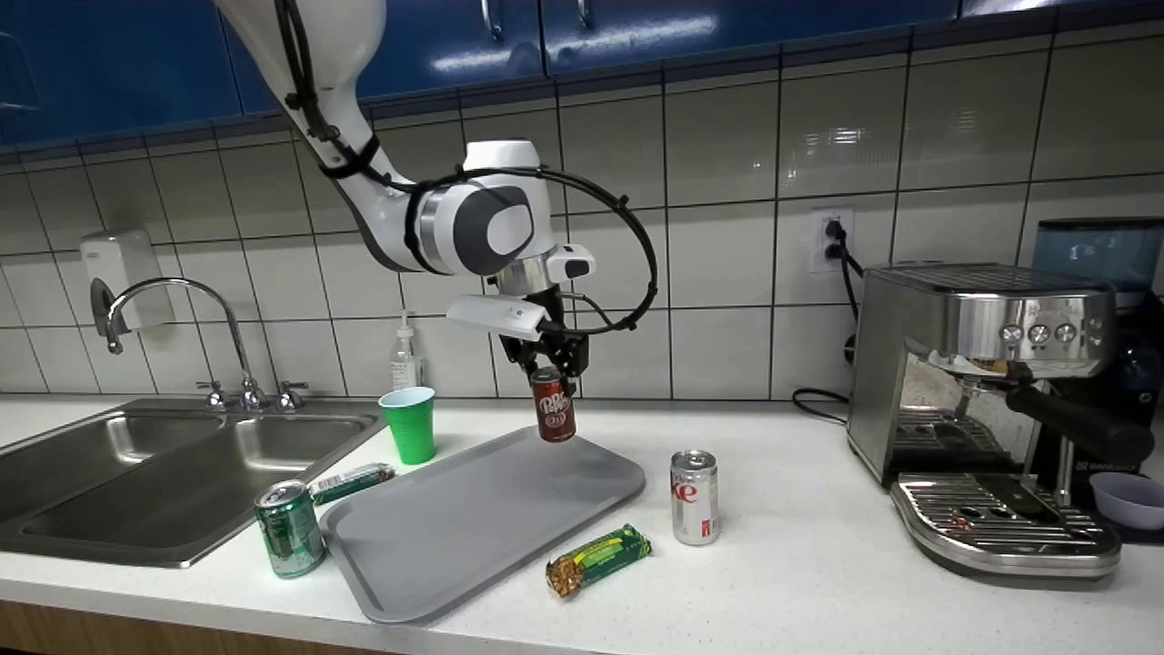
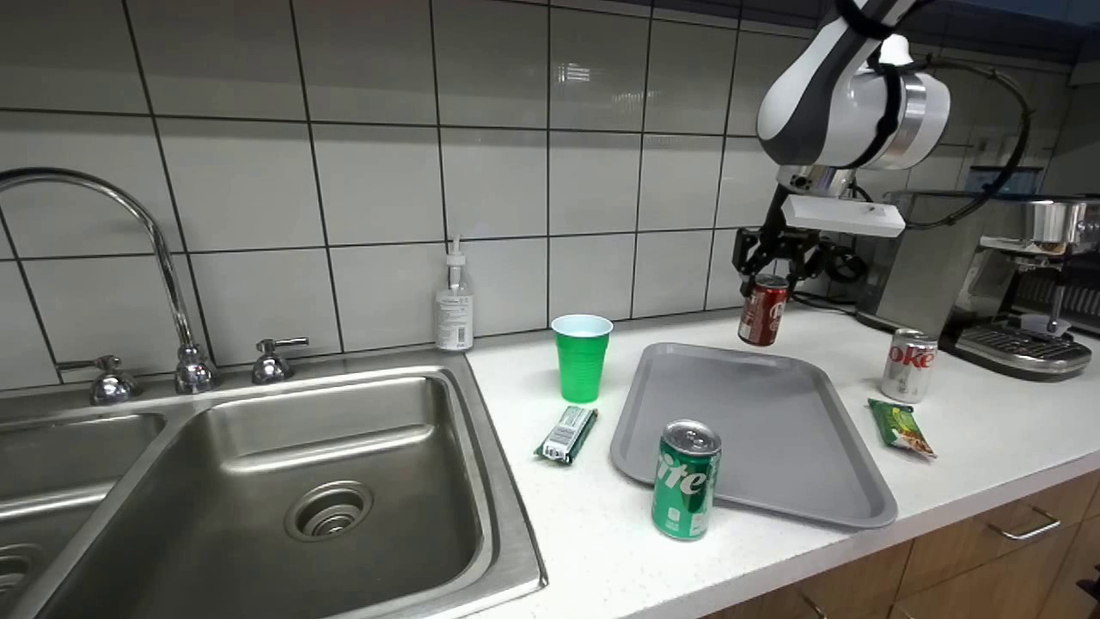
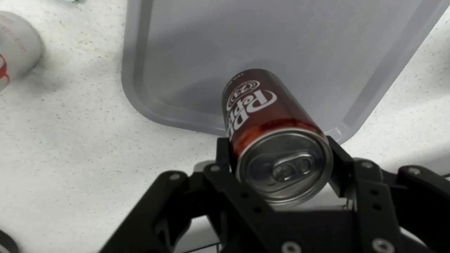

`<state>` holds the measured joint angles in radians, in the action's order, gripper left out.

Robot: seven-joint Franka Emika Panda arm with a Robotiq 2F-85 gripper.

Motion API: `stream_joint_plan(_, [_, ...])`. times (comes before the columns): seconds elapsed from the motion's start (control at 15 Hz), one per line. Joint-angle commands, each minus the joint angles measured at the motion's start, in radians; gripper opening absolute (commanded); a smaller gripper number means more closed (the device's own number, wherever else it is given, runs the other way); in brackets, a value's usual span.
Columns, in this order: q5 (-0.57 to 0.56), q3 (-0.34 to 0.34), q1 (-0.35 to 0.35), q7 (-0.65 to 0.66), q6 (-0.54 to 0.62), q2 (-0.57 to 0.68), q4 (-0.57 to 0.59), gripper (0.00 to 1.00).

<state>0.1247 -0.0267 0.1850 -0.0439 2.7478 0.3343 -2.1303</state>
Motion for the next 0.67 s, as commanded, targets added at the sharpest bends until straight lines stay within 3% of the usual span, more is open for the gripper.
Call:
stream_joint_plan(0.0, [0.044,-0.009,0.04,-0.05,-0.029,-0.039,0.0,0.39])
stream_joint_plan(0.6, [0.05,-0.072,0.086,-0.041,-0.04,-0.007,0.052,0.39])
